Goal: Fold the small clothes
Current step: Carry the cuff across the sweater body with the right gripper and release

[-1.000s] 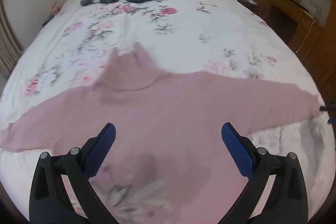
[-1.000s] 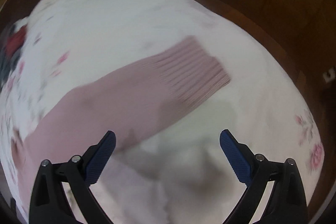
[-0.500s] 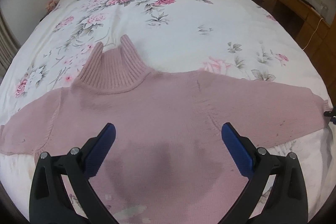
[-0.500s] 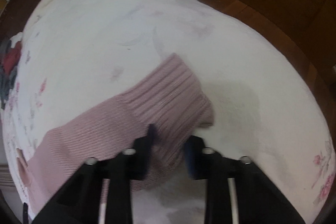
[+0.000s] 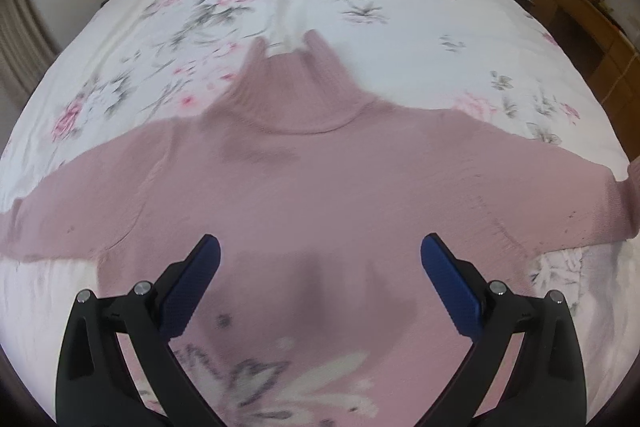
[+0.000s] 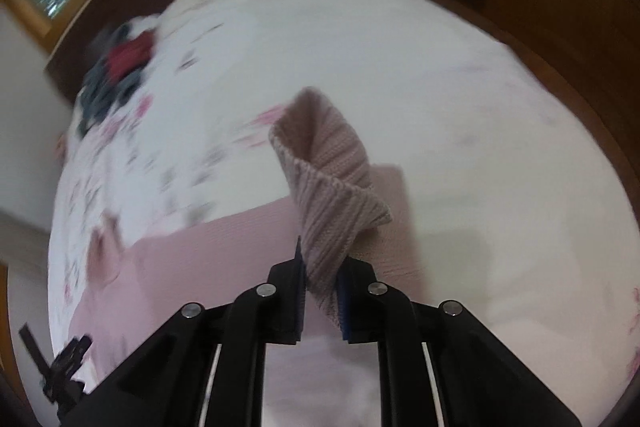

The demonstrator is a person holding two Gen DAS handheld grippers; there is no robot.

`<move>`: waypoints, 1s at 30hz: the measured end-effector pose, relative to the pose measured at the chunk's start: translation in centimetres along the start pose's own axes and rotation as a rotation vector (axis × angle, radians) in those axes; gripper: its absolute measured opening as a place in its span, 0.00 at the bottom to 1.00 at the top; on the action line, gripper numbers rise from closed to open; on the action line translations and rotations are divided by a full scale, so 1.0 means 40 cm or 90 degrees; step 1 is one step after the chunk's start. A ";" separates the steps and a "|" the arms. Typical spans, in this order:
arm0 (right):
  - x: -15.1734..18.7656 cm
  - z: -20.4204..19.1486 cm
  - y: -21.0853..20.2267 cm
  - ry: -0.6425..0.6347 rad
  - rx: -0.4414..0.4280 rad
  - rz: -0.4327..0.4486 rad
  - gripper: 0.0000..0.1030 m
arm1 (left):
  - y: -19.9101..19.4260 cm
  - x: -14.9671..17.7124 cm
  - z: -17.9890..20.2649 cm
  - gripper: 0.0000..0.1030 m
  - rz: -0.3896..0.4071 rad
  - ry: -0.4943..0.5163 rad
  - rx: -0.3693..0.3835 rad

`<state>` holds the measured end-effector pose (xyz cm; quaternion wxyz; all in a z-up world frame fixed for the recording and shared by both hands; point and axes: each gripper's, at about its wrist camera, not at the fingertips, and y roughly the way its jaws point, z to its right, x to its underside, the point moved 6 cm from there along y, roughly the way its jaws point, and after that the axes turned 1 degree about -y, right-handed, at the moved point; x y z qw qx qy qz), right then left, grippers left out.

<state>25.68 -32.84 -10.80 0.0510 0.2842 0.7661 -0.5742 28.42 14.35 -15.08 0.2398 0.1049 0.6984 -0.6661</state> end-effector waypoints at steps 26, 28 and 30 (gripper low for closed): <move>0.308 -0.610 0.312 -0.250 -0.108 -0.174 0.29 | 0.009 0.028 -0.140 0.96 -0.009 -0.074 0.040; 0.316 -0.622 0.303 -0.254 -0.136 -0.180 0.30 | 0.012 0.027 -0.116 0.96 -0.015 -0.067 0.054; 0.324 -0.610 0.263 -0.261 -0.154 -0.166 0.30 | 0.018 0.026 -0.090 0.96 -0.021 -0.063 0.070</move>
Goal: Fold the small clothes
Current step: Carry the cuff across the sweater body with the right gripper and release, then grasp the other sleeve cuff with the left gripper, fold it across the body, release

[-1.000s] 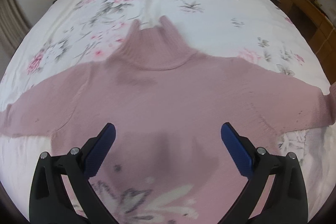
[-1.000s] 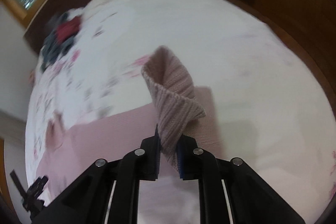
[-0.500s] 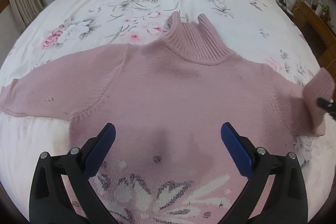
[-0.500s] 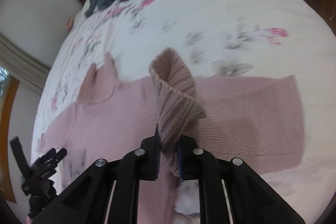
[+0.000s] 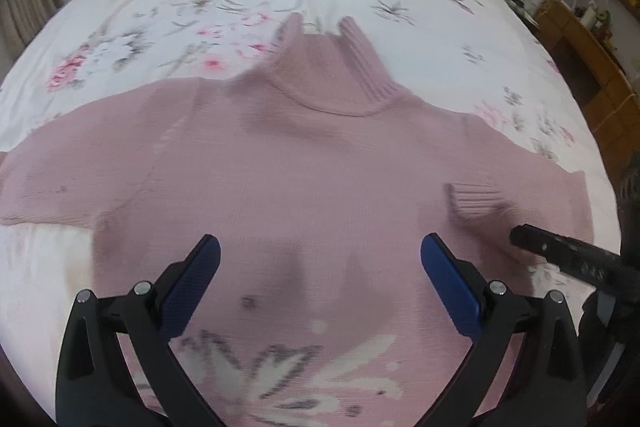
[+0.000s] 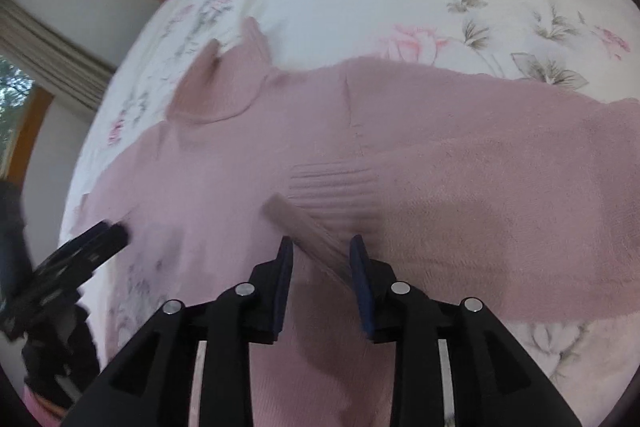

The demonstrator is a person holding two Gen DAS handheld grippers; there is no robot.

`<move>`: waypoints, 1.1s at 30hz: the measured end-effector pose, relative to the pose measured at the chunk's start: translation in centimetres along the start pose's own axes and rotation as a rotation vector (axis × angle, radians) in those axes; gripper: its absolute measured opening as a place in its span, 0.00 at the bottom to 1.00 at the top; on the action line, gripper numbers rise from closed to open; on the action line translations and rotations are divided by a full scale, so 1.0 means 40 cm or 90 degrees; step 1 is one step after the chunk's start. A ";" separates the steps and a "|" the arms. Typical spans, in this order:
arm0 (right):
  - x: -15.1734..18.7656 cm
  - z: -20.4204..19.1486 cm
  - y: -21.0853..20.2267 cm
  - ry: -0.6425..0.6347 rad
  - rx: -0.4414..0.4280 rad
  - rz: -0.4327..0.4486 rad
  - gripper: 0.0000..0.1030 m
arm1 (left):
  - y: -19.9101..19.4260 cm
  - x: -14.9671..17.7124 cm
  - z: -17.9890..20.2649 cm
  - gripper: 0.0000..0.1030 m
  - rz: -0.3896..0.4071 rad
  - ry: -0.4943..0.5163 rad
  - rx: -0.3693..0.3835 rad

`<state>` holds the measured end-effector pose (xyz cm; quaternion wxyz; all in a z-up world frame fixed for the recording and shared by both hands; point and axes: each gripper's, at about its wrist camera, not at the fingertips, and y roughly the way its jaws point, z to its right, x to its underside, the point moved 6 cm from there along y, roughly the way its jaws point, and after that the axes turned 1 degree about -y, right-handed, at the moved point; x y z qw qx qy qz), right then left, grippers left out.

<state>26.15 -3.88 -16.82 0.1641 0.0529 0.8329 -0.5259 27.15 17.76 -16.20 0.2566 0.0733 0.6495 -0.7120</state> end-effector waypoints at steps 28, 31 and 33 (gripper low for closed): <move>0.214 0.243 -0.238 0.144 0.017 0.088 0.37 | 0.163 0.008 0.283 0.04 -0.131 -0.106 0.256; 0.209 0.257 -0.246 0.152 0.025 0.095 0.37 | 0.096 -0.024 0.250 0.04 -0.074 -0.101 0.247; 0.199 0.269 -0.254 0.163 0.029 0.100 0.37 | 0.056 -0.049 0.216 0.04 -0.042 -0.096 0.235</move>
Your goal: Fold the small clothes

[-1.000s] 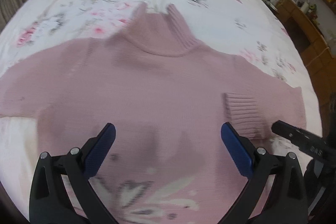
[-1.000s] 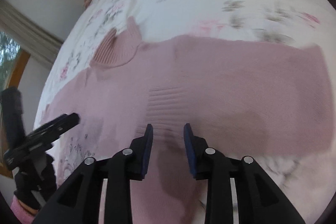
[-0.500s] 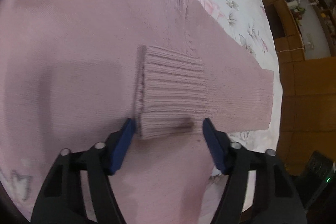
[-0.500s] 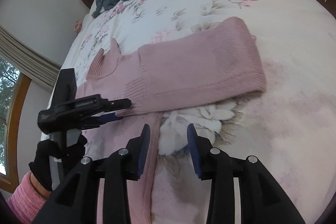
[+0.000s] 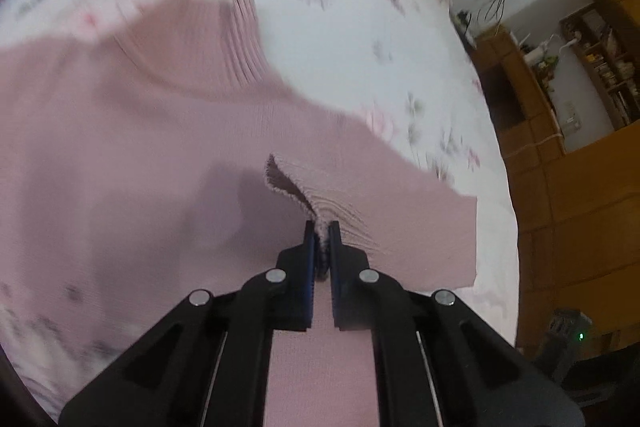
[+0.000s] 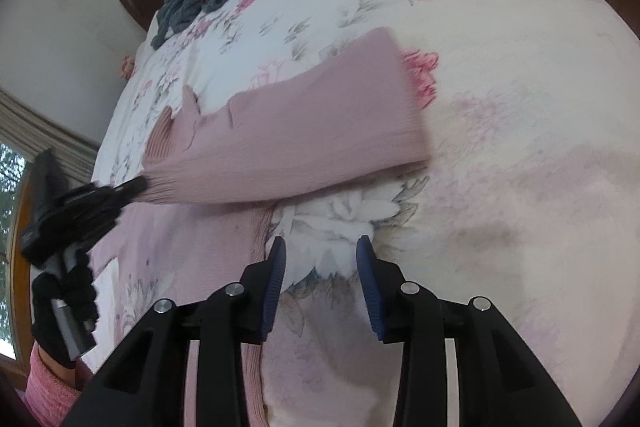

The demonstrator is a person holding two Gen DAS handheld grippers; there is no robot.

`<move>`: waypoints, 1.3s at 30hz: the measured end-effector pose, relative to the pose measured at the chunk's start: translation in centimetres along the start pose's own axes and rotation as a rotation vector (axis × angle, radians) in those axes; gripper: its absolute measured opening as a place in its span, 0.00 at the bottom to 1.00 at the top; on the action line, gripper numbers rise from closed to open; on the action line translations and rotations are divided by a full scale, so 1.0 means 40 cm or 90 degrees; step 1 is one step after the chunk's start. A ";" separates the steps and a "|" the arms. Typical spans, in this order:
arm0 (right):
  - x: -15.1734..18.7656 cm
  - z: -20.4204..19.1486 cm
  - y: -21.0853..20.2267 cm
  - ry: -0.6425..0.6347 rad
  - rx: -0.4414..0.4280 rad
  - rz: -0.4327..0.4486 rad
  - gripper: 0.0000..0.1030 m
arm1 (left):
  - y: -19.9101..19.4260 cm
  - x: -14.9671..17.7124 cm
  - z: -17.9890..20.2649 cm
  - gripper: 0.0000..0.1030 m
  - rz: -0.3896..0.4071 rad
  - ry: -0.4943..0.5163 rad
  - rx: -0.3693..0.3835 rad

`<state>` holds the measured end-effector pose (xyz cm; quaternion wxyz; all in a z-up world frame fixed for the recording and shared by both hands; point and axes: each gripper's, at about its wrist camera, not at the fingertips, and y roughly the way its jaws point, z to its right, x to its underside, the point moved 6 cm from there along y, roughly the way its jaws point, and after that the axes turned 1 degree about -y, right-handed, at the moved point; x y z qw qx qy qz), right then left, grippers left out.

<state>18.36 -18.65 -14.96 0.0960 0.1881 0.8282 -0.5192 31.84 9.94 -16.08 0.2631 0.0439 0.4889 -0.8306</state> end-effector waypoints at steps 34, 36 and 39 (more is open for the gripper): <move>-0.107 -0.110 0.303 -0.013 0.054 -0.136 0.24 | -0.157 -0.126 -0.616 0.07 0.041 -0.084 -0.269; -0.112 -0.125 0.280 -0.031 0.077 -0.134 0.31 | -0.205 -0.141 -0.624 0.06 0.070 -0.093 -0.291; -0.139 -0.178 0.204 -0.075 0.091 -0.076 0.31 | -0.263 -0.164 -0.594 0.06 0.113 -0.081 -0.286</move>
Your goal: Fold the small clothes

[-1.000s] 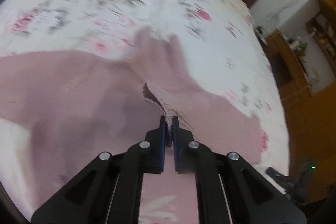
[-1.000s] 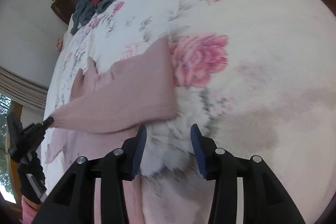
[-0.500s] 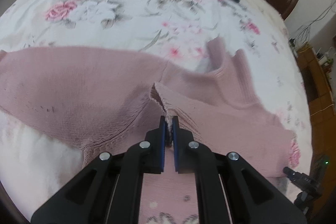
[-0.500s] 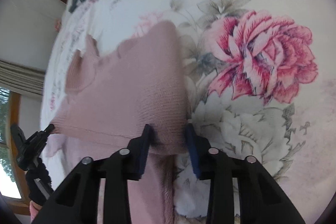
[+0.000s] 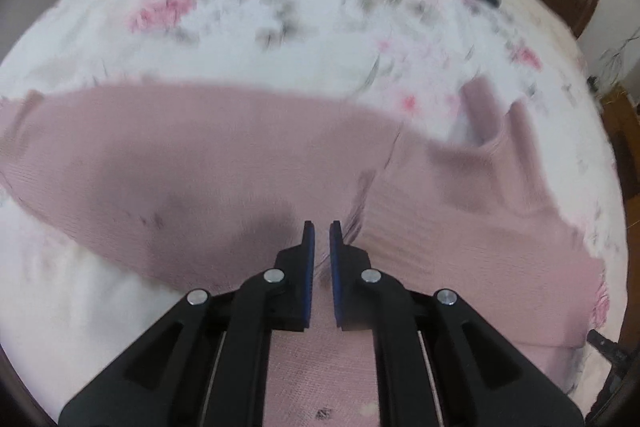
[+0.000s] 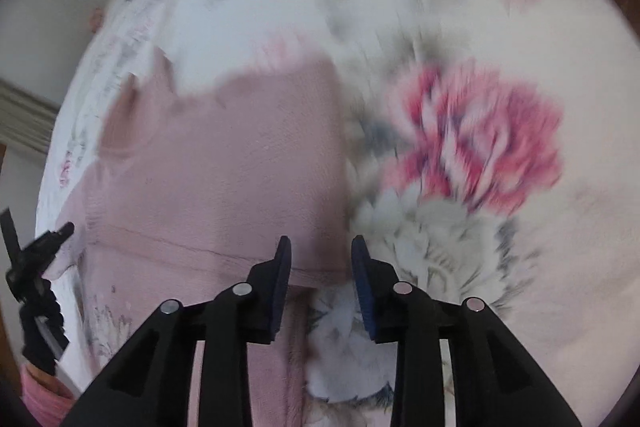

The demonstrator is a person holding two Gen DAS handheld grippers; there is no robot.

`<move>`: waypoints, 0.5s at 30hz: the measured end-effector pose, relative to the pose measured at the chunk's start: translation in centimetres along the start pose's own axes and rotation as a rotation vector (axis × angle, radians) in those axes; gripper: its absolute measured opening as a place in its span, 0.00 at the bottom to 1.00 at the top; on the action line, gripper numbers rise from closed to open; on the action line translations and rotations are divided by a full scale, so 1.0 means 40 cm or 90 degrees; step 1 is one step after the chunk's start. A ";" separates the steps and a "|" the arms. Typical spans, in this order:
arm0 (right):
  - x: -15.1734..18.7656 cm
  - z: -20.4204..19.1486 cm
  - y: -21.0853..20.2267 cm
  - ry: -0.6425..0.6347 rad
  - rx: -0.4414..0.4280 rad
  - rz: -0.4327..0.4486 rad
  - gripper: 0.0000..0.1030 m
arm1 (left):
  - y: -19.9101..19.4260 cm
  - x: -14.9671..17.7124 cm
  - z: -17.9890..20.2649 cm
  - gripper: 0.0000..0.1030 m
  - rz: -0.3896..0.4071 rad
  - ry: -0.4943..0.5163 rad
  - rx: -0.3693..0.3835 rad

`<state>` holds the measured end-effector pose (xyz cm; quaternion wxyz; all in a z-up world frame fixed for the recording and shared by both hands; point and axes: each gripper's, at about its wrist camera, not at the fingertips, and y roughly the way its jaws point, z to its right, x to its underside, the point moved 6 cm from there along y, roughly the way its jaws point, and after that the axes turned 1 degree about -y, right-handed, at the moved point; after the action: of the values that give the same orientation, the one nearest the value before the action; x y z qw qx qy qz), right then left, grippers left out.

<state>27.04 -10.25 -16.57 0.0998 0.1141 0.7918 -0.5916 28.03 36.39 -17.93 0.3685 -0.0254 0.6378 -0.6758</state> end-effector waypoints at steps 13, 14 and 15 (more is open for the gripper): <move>0.039 -0.129 0.138 -0.050 -0.010 -0.085 0.31 | 0.142 0.111 0.163 0.16 -0.111 0.096 0.043; 0.041 -0.124 0.148 -0.048 -0.012 -0.084 0.31 | 0.149 0.115 0.159 0.17 -0.109 0.100 0.046; 0.042 -0.119 0.155 -0.043 -0.016 -0.081 0.31 | 0.150 0.118 0.158 0.17 -0.105 0.107 0.048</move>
<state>27.17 -3.90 -21.39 0.0899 0.0426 0.8012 -0.5901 30.58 29.05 -24.12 0.2573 -0.0071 0.6363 -0.7273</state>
